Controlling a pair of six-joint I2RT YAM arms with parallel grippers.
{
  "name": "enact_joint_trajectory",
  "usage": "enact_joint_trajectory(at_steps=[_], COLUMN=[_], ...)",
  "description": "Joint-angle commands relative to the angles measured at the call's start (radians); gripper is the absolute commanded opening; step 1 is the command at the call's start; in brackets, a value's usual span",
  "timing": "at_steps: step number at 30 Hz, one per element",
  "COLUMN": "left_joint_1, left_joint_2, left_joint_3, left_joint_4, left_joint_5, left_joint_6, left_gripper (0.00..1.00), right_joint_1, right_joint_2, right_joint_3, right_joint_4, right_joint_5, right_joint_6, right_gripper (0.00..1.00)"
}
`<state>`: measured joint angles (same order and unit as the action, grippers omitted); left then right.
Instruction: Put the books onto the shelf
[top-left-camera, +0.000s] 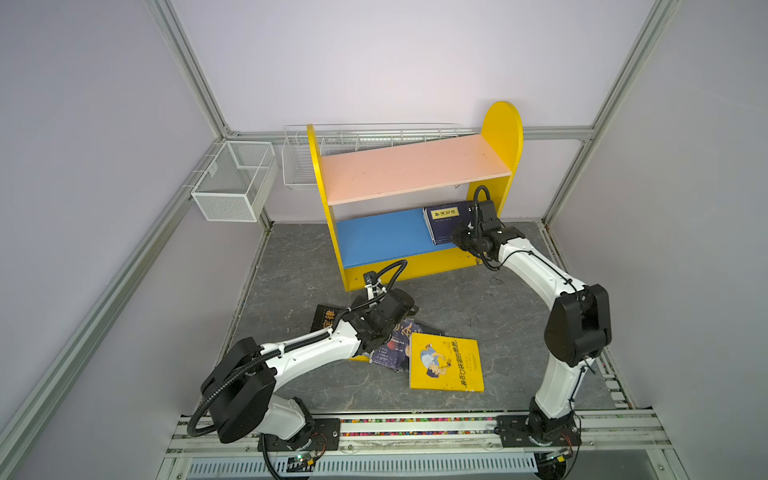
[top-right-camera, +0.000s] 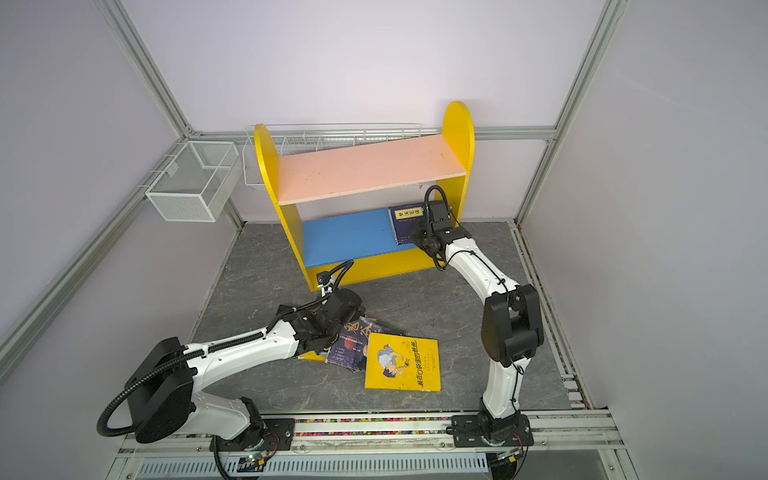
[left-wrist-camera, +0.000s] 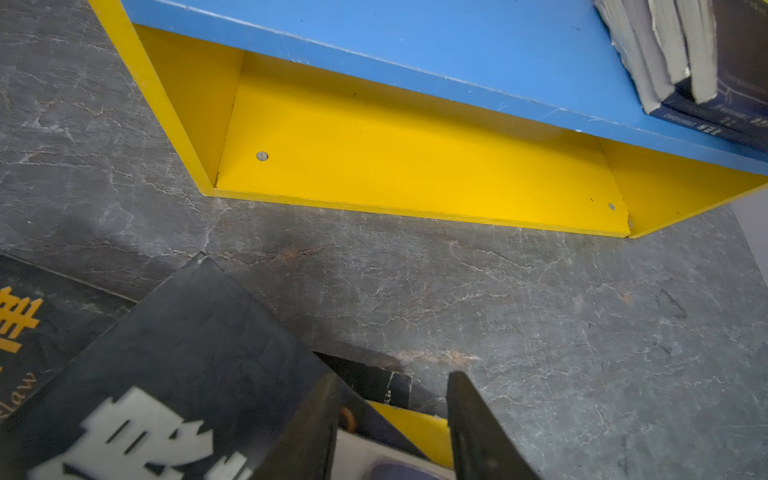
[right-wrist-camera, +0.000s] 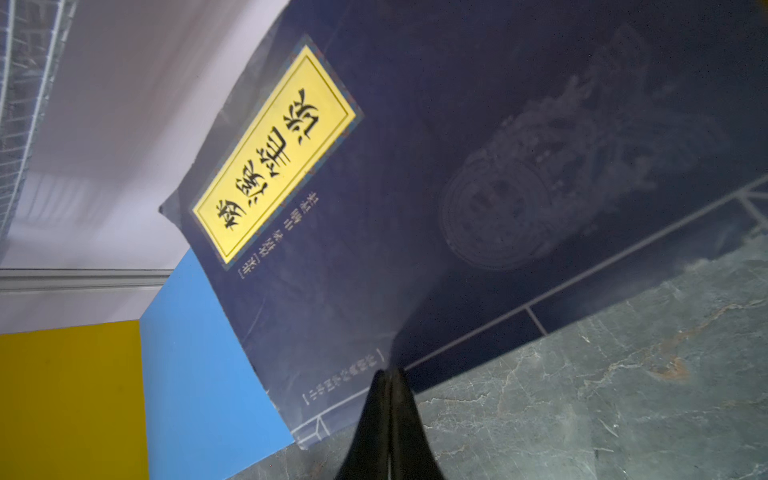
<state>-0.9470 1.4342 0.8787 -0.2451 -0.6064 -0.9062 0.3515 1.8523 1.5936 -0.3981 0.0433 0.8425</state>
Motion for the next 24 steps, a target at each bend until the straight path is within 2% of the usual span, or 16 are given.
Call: enact_joint_trajectory(at_steps=[1,12,24], left_joint_1=[0.007,0.007,0.007], left_joint_2=[0.024,0.031,0.032], left_joint_3=[0.006,0.023,0.023], left_joint_4=[-0.019,-0.043,-0.054], left_joint_5=[-0.003,-0.006,-0.015], left_joint_6=[-0.021,-0.036,-0.043], left_gripper=[0.45,0.45,0.44], right_joint_1=[0.007,0.007,0.009], right_joint_2=[-0.094,-0.030,0.027], right_joint_3=[-0.072,-0.043,0.016], right_joint_4=[0.035,-0.009,0.003], right_joint_5=[0.039,-0.013,-0.020], right_joint_6=[-0.029,-0.023,0.003], right_gripper=[0.07,0.06,0.06])
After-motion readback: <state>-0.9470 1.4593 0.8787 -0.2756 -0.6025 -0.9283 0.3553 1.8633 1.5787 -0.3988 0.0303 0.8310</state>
